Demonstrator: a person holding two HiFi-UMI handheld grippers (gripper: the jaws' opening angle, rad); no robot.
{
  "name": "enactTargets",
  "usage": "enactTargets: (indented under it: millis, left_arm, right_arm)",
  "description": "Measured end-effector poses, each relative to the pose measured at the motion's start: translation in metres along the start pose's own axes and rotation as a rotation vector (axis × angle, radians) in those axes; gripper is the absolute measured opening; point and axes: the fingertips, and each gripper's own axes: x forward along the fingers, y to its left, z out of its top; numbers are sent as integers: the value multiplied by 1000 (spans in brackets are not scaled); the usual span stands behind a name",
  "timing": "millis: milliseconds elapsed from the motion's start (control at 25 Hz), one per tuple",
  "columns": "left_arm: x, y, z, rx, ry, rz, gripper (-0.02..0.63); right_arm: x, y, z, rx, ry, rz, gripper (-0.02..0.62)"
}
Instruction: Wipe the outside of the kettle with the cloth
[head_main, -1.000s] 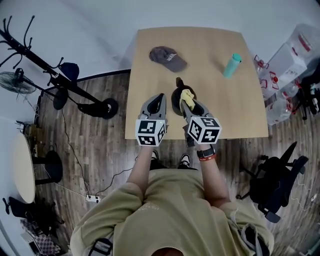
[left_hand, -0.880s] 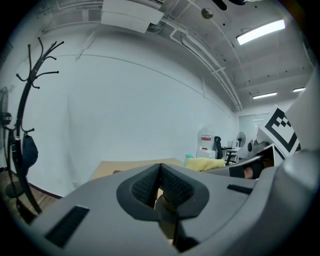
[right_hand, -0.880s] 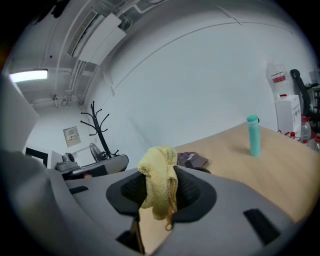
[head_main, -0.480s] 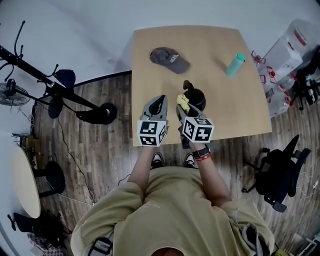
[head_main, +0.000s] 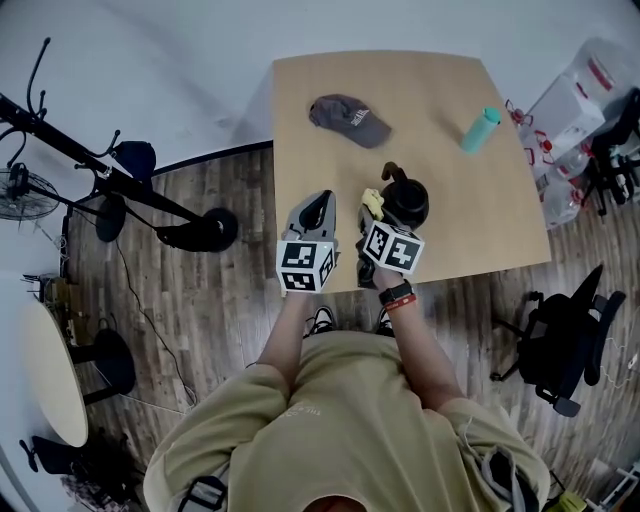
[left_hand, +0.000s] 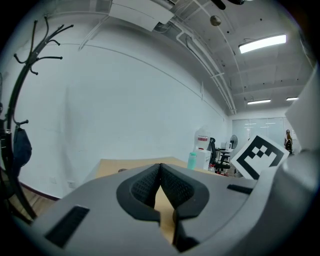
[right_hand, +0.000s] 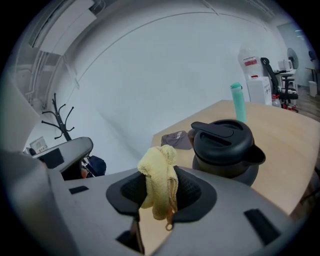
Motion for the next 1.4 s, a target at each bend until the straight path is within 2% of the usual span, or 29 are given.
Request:
enactTargets:
  millis: [200,480,720,1080,1400]
  left_arm:
    - [-6,15,-1,5,6,-11,25]
    - [-10,17,-9,4,28,-35,25]
    - [-13,13,-14,6,38,-50,23]
    - [-10,1,-22,8,53,-74,25]
    - [0,-25,-28,15,71,-94,23]
  right_arm:
    - [16,-7,-1,76,-8,-95,141]
    - [27,-22,-12,156,2,-206,141]
    - [28,-37,-30,185,25,-248,141]
    - [18,-47,-38,168,28,-244,141]
    - [1,-57,-42,130,48,-205,141]
